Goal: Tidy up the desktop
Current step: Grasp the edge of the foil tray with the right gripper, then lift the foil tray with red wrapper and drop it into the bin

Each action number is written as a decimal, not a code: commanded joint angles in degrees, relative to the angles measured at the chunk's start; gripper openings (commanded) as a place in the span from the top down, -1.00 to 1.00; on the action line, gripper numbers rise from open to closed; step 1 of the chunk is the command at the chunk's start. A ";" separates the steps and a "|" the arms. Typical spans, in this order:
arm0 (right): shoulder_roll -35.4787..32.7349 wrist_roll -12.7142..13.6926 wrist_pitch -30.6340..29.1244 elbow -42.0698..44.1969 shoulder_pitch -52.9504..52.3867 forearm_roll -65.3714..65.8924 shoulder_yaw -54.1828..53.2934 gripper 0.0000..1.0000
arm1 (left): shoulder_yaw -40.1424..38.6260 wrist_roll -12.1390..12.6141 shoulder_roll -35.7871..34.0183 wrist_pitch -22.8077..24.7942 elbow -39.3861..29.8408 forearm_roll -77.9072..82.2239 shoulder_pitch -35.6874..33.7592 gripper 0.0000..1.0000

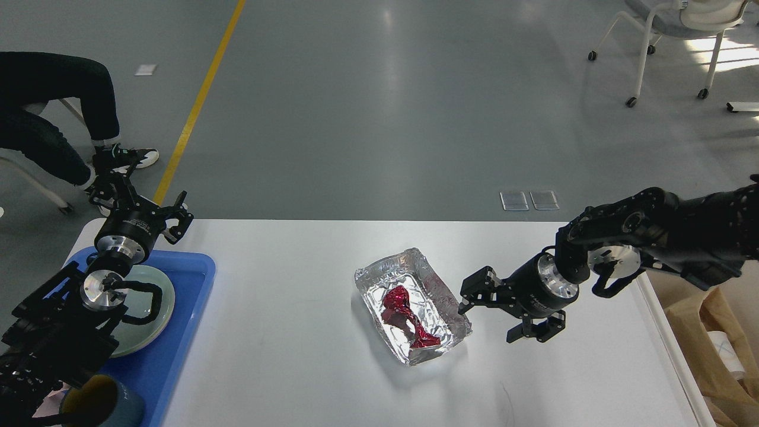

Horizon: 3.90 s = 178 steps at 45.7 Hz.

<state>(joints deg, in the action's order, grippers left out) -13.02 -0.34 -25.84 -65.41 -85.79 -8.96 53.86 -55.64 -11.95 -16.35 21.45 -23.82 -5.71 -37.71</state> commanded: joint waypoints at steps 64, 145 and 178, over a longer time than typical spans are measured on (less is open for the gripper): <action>9.07 1.40 18.55 8.45 14.86 -0.97 -4.82 0.66 | 0.00 0.00 0.00 0.00 0.00 0.00 0.01 -0.93; -33.20 2.54 7.36 15.66 -5.55 -1.15 15.40 1.00 | 0.00 0.00 0.00 0.00 0.00 0.00 0.01 -0.93; -35.58 2.54 19.86 28.67 27.87 -1.15 -4.38 -1.00 | 0.00 0.00 0.00 0.00 0.00 0.00 0.01 -0.93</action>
<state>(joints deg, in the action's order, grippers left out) -48.93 2.19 -5.87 -36.84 -58.18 -10.06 49.74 -55.63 -11.95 -16.35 21.44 -23.82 -5.71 -37.70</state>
